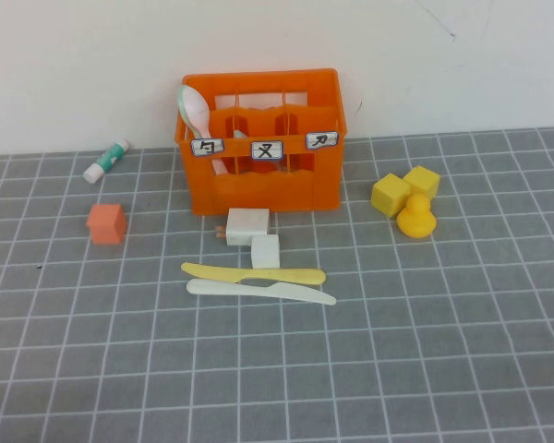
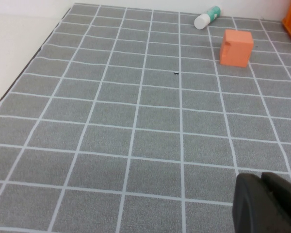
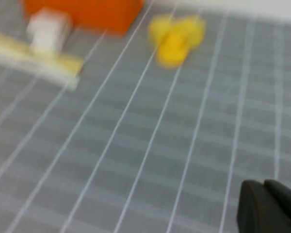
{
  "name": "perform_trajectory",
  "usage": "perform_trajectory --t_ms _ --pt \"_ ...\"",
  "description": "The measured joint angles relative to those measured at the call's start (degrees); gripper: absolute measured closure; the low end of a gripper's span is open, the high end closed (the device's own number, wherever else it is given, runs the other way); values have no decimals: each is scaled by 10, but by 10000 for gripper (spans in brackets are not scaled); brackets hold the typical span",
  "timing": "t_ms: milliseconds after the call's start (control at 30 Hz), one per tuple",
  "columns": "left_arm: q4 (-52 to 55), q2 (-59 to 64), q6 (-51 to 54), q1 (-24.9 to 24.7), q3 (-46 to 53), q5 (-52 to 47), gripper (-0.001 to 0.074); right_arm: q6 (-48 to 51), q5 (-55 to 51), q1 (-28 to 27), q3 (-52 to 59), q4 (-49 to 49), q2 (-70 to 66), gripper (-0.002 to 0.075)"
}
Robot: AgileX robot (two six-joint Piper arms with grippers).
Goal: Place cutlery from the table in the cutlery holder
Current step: Pick up the knife
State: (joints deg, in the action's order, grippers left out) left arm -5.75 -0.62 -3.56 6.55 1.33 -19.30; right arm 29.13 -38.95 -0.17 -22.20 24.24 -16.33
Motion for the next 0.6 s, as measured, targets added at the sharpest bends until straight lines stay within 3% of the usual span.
perform_trajectory --t_ms 367,600 --pt "0 0 -2 0 0 0 736 173 -151 0 -176 -3 -223 727" --pt "0 0 -2 0 0 0 736 199 -194 0 -263 -37 -335 728"
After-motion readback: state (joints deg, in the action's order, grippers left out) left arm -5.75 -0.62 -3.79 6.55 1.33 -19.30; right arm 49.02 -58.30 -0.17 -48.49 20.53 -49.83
